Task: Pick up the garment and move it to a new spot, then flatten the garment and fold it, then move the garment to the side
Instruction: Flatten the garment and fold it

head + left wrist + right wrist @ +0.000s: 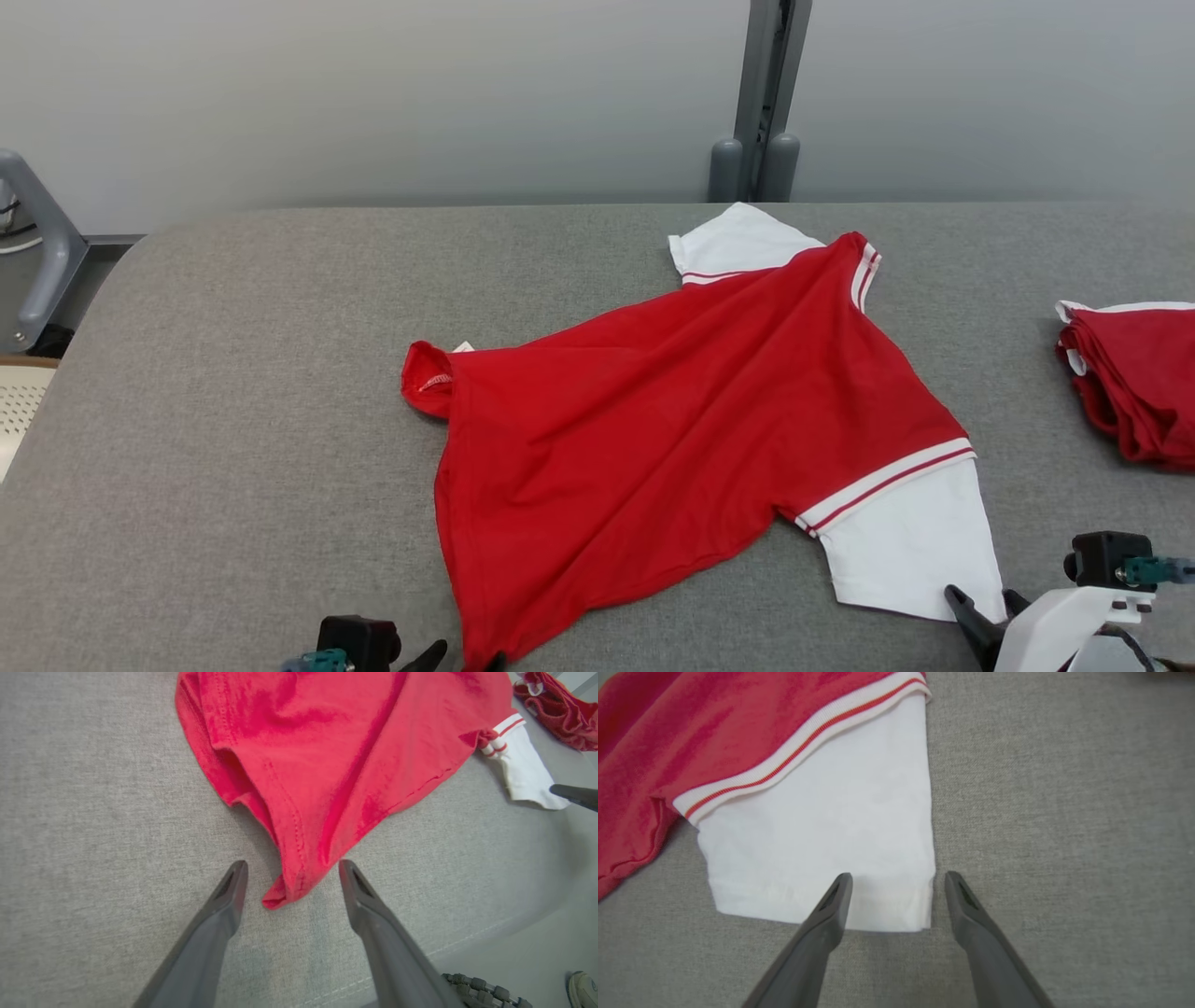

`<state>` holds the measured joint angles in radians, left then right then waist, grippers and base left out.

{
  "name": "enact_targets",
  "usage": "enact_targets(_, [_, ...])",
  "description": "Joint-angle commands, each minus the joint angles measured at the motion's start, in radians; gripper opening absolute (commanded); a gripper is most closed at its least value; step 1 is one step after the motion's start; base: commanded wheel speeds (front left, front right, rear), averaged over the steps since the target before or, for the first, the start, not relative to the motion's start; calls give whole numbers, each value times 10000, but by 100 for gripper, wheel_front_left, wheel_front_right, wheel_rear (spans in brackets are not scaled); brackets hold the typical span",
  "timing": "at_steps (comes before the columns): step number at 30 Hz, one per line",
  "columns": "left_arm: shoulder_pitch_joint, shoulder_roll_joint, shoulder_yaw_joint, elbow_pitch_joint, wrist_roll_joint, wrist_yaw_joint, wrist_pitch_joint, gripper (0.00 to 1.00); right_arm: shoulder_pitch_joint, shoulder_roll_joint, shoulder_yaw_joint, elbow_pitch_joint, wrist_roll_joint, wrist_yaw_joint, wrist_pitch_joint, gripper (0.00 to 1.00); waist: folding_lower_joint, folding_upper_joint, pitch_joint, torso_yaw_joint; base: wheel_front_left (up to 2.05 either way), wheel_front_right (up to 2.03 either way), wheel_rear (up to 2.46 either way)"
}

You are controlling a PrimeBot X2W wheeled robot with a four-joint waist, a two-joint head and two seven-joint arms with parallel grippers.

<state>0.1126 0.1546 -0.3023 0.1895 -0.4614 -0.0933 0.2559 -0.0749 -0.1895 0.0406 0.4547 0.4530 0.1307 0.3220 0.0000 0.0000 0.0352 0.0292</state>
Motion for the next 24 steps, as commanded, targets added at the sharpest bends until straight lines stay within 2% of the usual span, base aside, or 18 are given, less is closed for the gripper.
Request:
enact_targets(1, [-190,37,-10,64,-23,-45,-16,100,-86,10,4,99,72,2,100,100,0,0,33,29,0,0,0])
enact_targets(13, [-672,-24,-440,932,20,-168,-144,100,-252,144,242,530,153,4,375,100,0,0,127,52,0,0,0])
enact_targets(14, [-708,-28,-460,973,34,-176,-193,100,-263,148,281,541,165,4,365,96,0,0,136,52,0,0,0])
enact_targets(17, [-742,-51,-507,1168,-39,-201,-268,100,-266,168,385,578,229,9,312,64,0,0,139,57,0,0,0])
enact_targets(18, [-790,-43,-517,1239,-42,-188,-286,100,-278,163,411,596,263,9,298,49,0,0,136,57,0,0,0])
enact_targets(19, [-838,-39,-533,1284,-38,-192,-306,96,-285,155,441,619,266,9,287,42,0,0,131,57,0,0,0])
enact_targets(20, [-877,-41,-546,1336,-38,-196,-351,83,-288,137,465,647,270,9,274,28,0,0,127,61,0,0,0])
enact_targets(21, [-895,-46,-562,1391,-66,-205,-366,58,-299,118,489,672,295,6,247,14,0,0,122,62,0,0,0])
enact_targets(22, [-887,-43,-582,1434,-75,-216,-384,25,-310,100,524,682,314,4,231,0,0,0,119,60,0,0,0])
enact_targets(23, [-891,-32,-611,1457,-91,-217,-423,0,-321,81,557,687,330,2,187,0,0,0,115,58,0,0,0])
enact_targets(24, [-908,-18,-636,1489,-92,-227,-437,0,-330,61,589,673,371,2,127,0,0,0,106,58,0,0,0])
